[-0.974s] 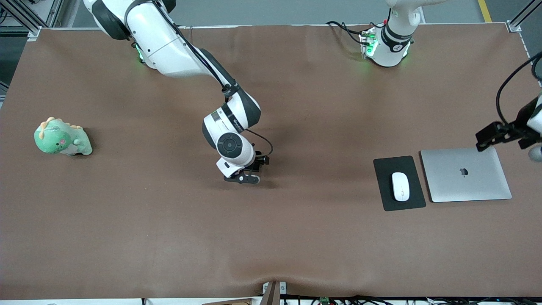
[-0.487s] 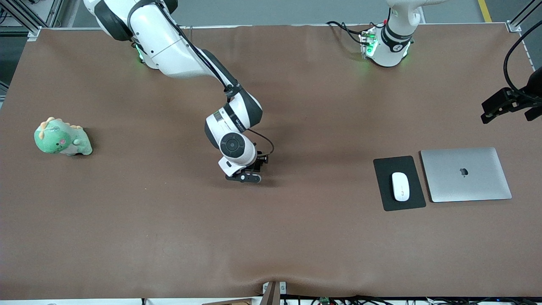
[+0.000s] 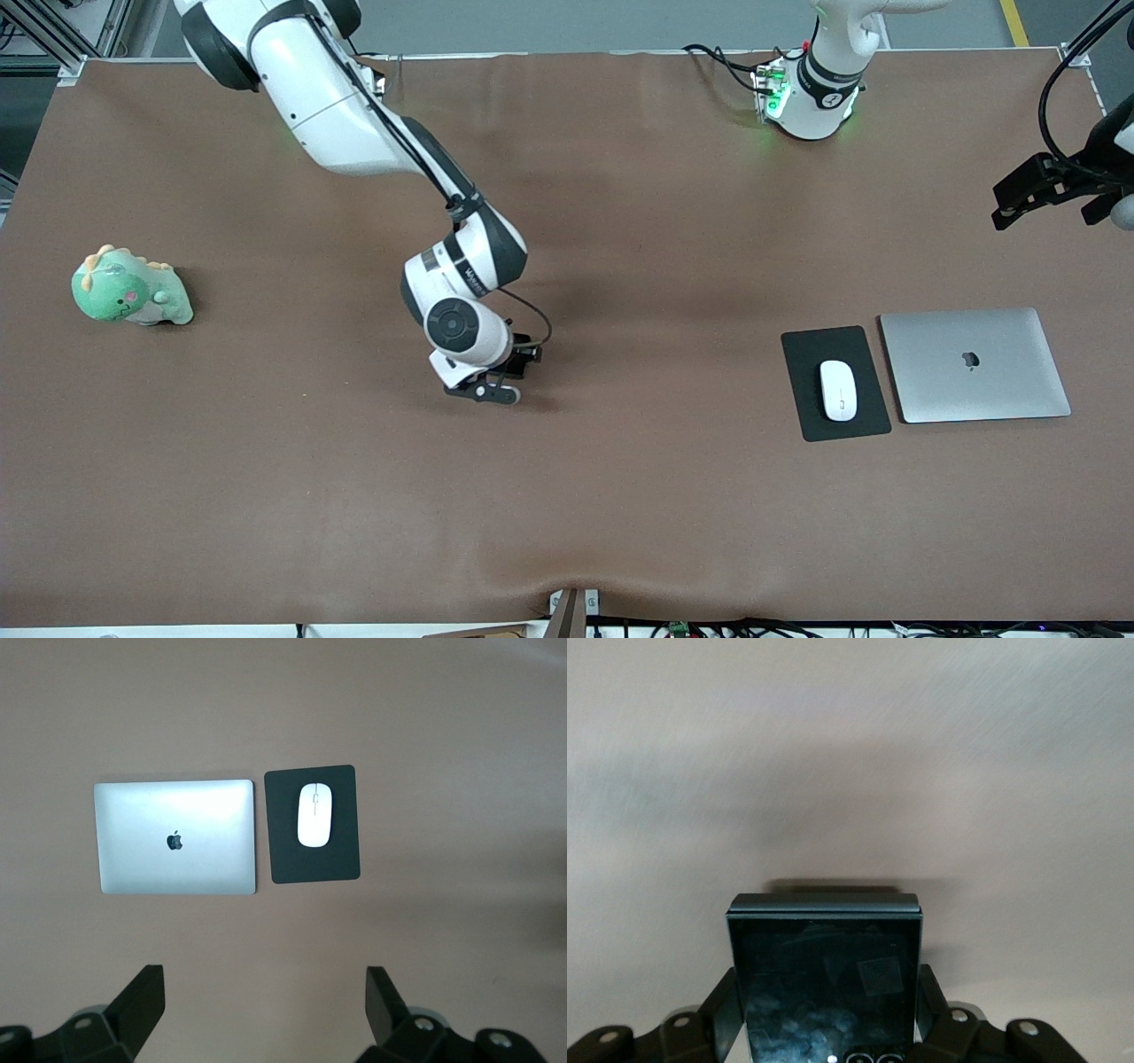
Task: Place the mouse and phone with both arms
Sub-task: 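Carry the black phone with the right gripper toward the green plush toy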
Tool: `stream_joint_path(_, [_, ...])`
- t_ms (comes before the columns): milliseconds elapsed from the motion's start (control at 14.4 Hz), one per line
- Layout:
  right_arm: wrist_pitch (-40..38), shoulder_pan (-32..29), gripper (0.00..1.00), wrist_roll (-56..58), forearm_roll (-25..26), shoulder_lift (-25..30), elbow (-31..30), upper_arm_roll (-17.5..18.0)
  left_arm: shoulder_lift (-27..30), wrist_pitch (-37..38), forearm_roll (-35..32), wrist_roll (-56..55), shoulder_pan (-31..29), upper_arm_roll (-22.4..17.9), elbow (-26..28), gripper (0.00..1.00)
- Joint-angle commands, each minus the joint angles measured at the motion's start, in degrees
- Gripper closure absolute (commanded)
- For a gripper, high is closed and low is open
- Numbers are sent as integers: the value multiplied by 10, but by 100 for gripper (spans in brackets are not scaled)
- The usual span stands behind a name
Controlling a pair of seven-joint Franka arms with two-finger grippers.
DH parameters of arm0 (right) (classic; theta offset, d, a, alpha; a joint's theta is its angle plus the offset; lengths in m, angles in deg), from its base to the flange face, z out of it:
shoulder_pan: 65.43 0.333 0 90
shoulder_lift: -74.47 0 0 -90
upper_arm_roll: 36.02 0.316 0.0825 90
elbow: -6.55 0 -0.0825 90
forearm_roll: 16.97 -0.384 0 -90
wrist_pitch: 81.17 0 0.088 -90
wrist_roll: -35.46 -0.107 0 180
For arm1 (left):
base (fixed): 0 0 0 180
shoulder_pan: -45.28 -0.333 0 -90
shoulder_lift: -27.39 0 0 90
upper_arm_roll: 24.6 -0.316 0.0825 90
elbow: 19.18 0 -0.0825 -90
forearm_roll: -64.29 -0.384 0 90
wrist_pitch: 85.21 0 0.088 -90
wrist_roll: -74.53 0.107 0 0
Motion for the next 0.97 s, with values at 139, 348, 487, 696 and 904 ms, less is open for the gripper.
stream_joint_path(139, [-100, -63, 100, 62, -6, 43, -6, 3, 23, 0, 9, 2, 6, -2, 25, 0])
stream_joint_path(348, [-118, -109, 100, 96, 5, 76, -41, 2, 23, 1, 9, 2, 7, -2, 25, 0])
stream_joint_path(487, [-117, -146, 100, 151, 8, 107, -80, 2, 23, 1, 9, 2, 7, -2, 24, 0])
stream_joint_path(696, [-114, -191, 100, 209, 9, 147, -140, 2, 20, 1, 8, 2, 7, -2, 21, 0])
stream_joint_path(904, [-106, -241, 100, 270, 23, 173, -187, 2, 19, 3, 8, 3, 7, -2, 21, 0])
